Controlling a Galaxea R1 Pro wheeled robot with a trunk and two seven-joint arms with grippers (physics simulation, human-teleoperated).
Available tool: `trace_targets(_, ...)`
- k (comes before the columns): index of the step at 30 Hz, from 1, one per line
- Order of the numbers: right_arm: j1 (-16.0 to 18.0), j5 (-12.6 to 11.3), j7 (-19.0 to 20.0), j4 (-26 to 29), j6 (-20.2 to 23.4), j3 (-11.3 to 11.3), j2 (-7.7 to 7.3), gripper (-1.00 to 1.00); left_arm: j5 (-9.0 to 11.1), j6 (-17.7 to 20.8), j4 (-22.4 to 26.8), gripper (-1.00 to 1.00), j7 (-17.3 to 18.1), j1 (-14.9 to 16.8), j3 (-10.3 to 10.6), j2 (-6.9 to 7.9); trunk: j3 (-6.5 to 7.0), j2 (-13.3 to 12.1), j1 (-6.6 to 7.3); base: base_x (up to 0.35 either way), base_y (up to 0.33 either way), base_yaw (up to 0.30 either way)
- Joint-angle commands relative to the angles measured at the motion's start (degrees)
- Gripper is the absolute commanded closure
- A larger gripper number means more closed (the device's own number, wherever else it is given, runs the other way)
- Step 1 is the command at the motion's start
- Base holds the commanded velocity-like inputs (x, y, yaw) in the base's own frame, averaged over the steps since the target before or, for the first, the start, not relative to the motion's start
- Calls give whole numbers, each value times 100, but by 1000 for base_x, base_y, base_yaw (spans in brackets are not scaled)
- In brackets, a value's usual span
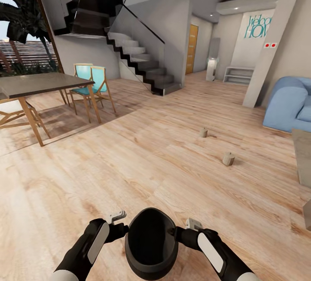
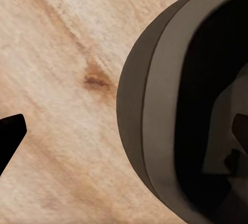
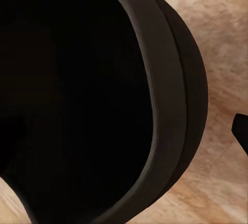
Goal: Place each of the two pumpkins and all three candles from the living room inside a cabinet in the living room (use any cabinet), then make sure every cabinet is closed, and position the cauldron so it is next to a table in the living room.
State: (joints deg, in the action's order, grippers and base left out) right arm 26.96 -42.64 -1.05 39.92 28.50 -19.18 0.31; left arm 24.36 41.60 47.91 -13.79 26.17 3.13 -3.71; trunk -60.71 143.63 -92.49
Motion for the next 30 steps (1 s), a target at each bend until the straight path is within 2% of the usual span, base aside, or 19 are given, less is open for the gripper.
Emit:
trace_targets(1,3,-14,-10,3,16,-7,1,-100,60,15,7,-100,-53,2,11,2,-5,2,1,0,0,0)
trace_targets(6,3,-11,-17,-6,-28,-7,33,-100,60,15,1,-100,-53,2,12,2,-5,2,1,0,0,0)
trace_targets(14,3,-32,-21,-19,-183,-7,47,-100,60,15,-18,-100,-53,2,12,-1,-183,13,-19,0,0,0)
trace_targets(20,3,-41,-34,-20,-203,1,48,-100,60,12,-13,-100,-51,2,18,-20,-183,13,-19,0,0,0)
trace_targets(26,3,-42,-35,-20,-204,2,48,-100,76,15,-38,-100,-16,4,141,-80,-183,13,-19,0,0,0)
trace_targets(30,3,-42,-36,-20,-204,2,48,-100,89,24,-44,-100,1,4,158,-85,-271,18,-30,0,0,0)
